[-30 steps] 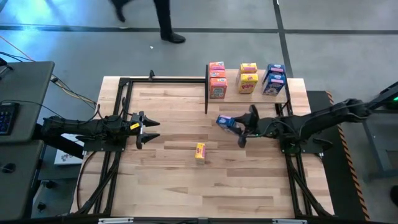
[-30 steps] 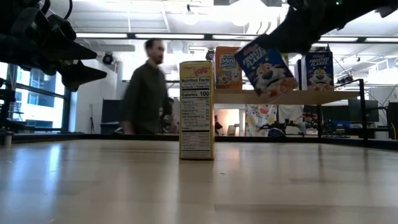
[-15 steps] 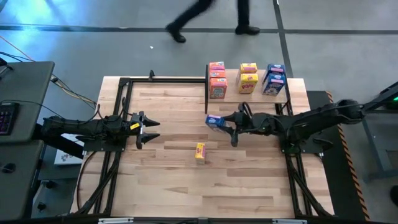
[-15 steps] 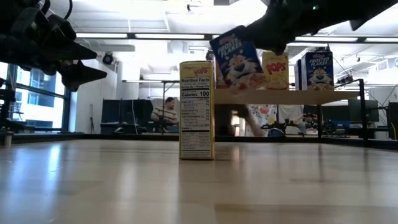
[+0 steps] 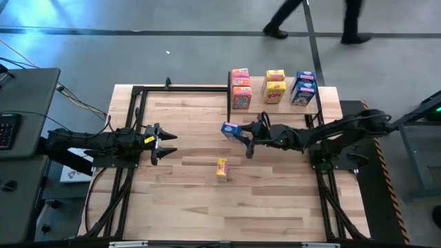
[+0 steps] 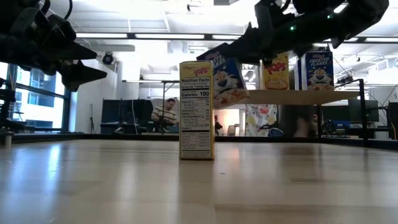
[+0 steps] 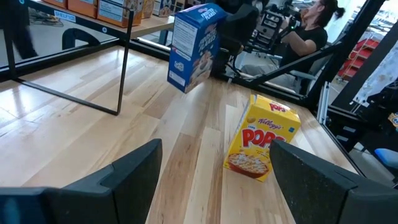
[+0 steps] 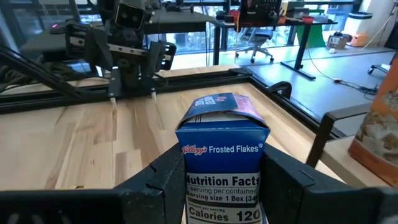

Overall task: Stack cereal on shelf
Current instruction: Put the blue cereal box on the shelf aligned with the blue cereal boxes

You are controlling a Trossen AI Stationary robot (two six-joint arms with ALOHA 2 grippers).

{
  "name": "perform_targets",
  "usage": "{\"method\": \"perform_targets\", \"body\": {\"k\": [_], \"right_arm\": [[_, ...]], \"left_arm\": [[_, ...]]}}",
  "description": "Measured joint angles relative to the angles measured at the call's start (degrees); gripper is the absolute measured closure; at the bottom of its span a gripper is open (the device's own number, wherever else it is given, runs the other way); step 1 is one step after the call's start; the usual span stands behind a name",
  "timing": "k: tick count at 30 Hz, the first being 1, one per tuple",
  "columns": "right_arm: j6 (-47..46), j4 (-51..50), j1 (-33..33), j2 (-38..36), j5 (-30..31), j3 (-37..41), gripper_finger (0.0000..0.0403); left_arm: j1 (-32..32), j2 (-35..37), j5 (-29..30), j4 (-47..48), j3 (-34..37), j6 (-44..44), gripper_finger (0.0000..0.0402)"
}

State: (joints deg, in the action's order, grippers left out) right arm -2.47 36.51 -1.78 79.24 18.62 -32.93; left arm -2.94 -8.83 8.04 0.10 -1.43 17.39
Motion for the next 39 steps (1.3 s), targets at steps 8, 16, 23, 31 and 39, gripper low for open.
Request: {"method": "perform_targets", "body": {"k": [8,16,23,31,39], "right_arm": [[0.6,6.3,0.0,5.7,2.8,0.0,0.0249],[-1.9,11.6,0.0,12.2,3.6,0.0,0.0249],[-5.3,10.9,0.0,15.4,3.6,0.0,0.0249],[-8.9,6.5,0.0,15.5,5.0,0.0,0.0249],[-11.6,4.1,-0.2,15.3,5.6,-0.1,0.0249]], "left_arm": [[0.0,0.0,0.0,0.0,0.0,0.0,0.0112],[0.0,0.0,0.0,0.0,0.0,0.0,0.0112],[0.0,0.0,0.0,0.0,0.0,0.0,0.0112],[0.0,0.0,0.0,0.0,0.0,0.0,0.0112],[0.0,0.0,0.0,0.0,0.0,0.0,0.0112]]}}
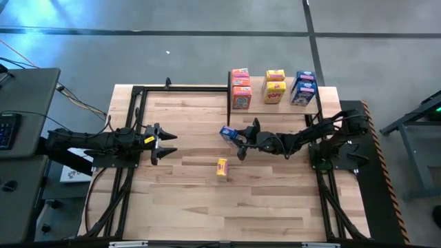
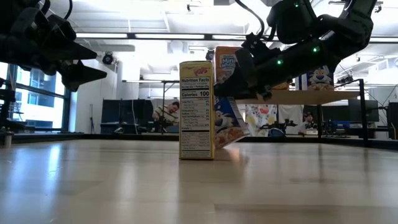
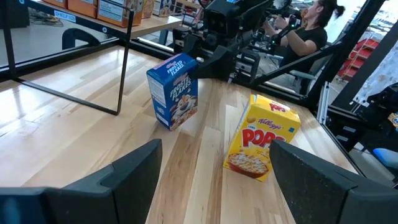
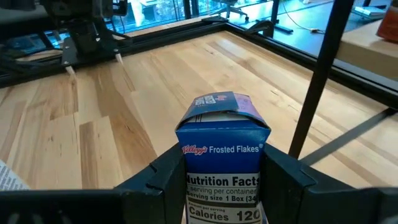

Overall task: Stack cereal on shelf
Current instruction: Put the blue cereal box on the shelf aligned with the blue cereal boxes

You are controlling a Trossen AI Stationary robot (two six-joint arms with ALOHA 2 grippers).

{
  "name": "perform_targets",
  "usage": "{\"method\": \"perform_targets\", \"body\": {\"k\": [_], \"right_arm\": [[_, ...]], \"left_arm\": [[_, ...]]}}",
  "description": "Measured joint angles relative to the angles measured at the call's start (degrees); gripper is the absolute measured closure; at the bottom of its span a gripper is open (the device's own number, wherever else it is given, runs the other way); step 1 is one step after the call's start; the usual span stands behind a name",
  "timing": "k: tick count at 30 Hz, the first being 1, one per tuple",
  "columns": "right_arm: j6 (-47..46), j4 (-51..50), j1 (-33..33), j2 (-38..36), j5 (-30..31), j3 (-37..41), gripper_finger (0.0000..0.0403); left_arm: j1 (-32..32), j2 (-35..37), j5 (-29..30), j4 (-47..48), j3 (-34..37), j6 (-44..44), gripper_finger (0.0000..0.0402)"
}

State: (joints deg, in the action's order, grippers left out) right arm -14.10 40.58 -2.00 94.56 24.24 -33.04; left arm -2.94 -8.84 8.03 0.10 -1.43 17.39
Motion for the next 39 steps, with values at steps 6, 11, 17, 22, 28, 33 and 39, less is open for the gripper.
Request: {"method": "perform_targets", "body": {"k": [6,11,17,22,28,33,39], "right_arm": [[-0.8,-0.5,0.0,0.0,0.0,0.0,0.0247],[-1.6,-4.1,-0.1,0.5,-1.3,0.4,0.0215],[-3.9,-7.1,-0.2,0.4,-0.8,0.3,0.0174],[-3.9,-7.7,-1.1,-0.6,0.2,0.3,0.0166],[-3.5,-12.1,-2.2,-4.9,3.5,0.2,0.0166],[-3.4,-16.4,-2.3,-9.0,4.1,0.2,0.0166],[-1.2,-20.4,-2.3,-14.2,3.2,0.2,0.0166]], "left_arm": [[0.0,0.0,0.0,0.0,0.0,0.0,0.0112],[0.0,0.0,0.0,0.0,0.0,0.0,0.0112],[0.0,0.0,0.0,0.0,0.0,0.0,0.0112],[0.0,0.0,0.0,0.0,0.0,0.0,0.0112],[0.0,0.0,0.0,0.0,0.0,0.0,0.0112],[0.0,0.0,0.0,0.0,0.0,0.0,0.0112],[0.0,0.0,0.0,0.0,0.0,0.0,0.0112]]}}
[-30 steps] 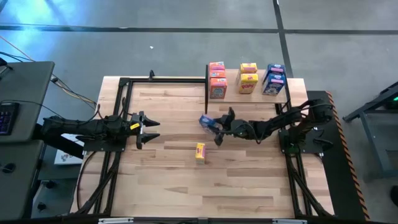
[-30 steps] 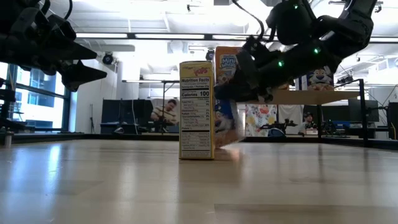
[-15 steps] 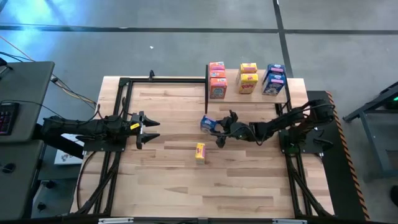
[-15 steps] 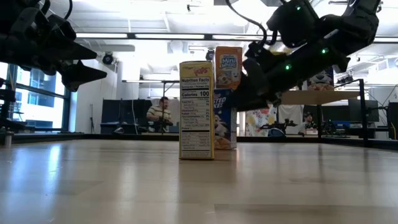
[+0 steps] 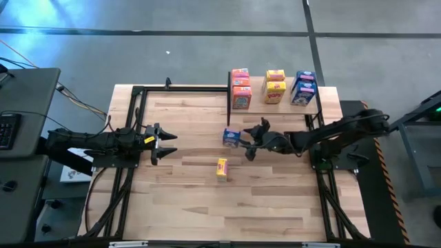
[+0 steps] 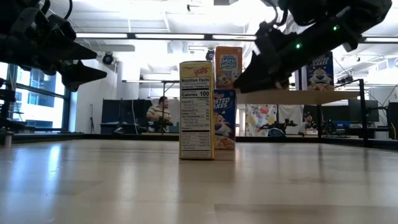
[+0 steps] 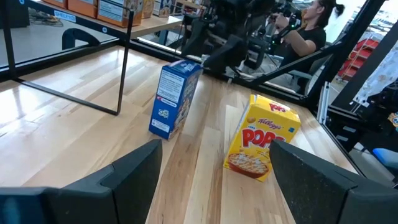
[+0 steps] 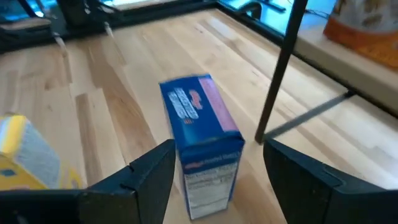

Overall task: Stack cereal on shelf
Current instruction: Put the blue cereal box on the shelf aligned with the blue cereal boxes

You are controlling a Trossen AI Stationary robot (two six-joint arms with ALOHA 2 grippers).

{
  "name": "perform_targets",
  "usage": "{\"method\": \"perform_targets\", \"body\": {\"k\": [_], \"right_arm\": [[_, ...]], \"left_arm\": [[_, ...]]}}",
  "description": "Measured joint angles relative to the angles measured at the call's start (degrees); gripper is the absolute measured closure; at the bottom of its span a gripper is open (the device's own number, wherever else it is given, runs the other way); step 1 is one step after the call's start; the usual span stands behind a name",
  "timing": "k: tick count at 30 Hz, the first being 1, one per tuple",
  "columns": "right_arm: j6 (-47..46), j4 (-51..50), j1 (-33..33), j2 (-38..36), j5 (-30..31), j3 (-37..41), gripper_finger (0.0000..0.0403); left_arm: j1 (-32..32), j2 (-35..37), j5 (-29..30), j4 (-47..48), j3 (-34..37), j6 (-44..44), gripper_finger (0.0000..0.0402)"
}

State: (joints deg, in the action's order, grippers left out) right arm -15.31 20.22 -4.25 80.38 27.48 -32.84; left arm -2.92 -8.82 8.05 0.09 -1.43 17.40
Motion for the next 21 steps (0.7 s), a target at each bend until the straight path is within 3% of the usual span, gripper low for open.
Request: {"method": "perform_targets", "body": {"k": [7,15,21], "right_arm": [[3.8,-3.7,1.4,-3.6,-3.1,-2.3,0.0166],[7.1,-24.0,4.3,-2.3,-10.5,-15.2,0.0166],[9.5,-34.0,4.7,1.1,-11.8,-22.8,0.0162]], "left_arm": [[0.0,0.0,0.0,0.0,0.0,0.0,0.0112],[0.0,0.0,0.0,0.0,0.0,0.0,0.0112],[0.0,0.0,0.0,0.0,0.0,0.0,0.0112]]}}
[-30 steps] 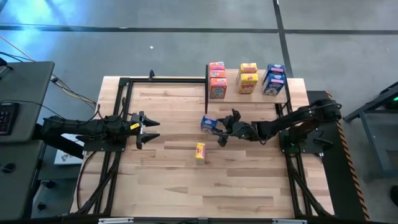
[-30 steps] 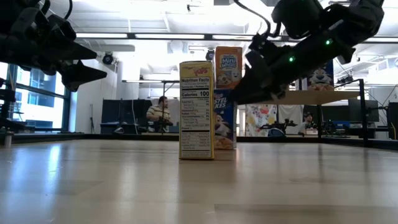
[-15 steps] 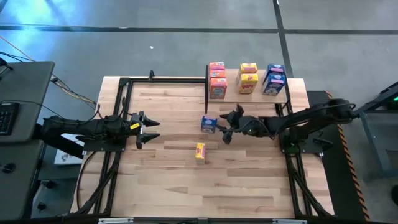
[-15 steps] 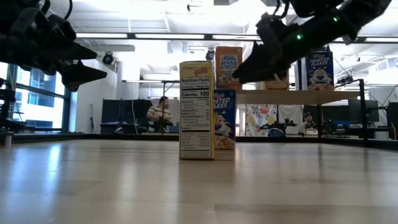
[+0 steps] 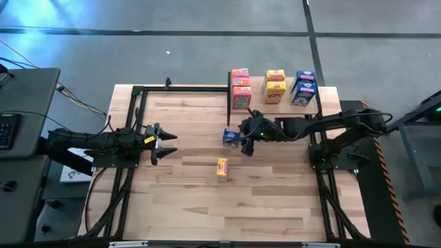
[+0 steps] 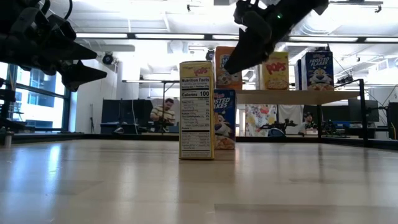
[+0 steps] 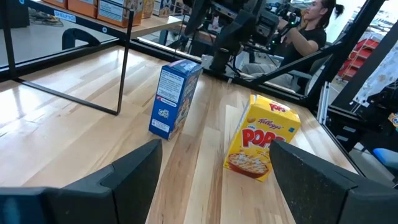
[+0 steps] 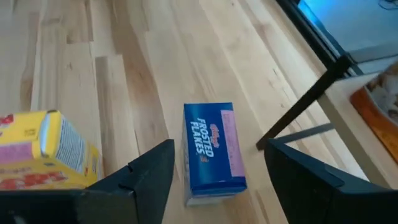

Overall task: Stack cereal on shelf
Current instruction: Put the blue cereal box on the shelf aligned with the blue cereal boxes

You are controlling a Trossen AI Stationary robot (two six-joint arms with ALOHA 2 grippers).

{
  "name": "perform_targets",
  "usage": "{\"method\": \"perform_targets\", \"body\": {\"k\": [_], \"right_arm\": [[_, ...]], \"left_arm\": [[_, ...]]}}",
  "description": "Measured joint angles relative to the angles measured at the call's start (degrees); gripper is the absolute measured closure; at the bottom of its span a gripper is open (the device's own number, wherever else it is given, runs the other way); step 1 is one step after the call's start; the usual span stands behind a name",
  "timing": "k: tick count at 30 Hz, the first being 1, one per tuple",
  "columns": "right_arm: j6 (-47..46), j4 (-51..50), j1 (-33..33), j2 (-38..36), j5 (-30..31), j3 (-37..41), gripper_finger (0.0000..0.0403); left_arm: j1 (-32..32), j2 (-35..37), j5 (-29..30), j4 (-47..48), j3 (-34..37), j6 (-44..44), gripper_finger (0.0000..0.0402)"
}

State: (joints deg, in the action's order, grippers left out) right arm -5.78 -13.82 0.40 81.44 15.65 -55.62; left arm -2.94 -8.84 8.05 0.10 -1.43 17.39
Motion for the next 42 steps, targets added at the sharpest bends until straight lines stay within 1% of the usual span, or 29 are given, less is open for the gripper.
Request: {"method": "perform_targets", "body": {"k": [4,8,13,25,33,37,42], "right_arm": [[1.8,-3.9,0.0,1.7,-0.1,-3.2,0.0134],[2.2,-5.3,0.5,3.1,0.1,-4.7,0.0106],[2.2,-5.1,1.6,5.2,-1.4,-4.7,0.0099],[2.2,-4.2,1.9,8.9,-2.4,-4.8,0.0098],[2.2,-3.9,1.9,10.8,0.2,-4.8,0.0101],[2.2,-3.7,1.9,11.3,0.4,-4.7,0.0117],[2.2,-3.6,1.9,11.2,0.4,-4.7,0.0149]], "left_arm": [[0.0,0.0,0.0,0.0,0.0,0.0,0.0112],[0.0,0.0,0.0,0.0,0.0,0.0,0.0112],[0.0,0.0,0.0,0.0,0.0,0.0,0.0112],[0.0,0.0,0.0,0.0,0.0,0.0,0.0112],[0.0,0.0,0.0,0.0,0.0,0.0,0.0112],[0.0,0.0,0.0,0.0,0.0,0.0,0.0112],[0.0,0.0,0.0,0.0,0.0,0.0,0.0112]]}}
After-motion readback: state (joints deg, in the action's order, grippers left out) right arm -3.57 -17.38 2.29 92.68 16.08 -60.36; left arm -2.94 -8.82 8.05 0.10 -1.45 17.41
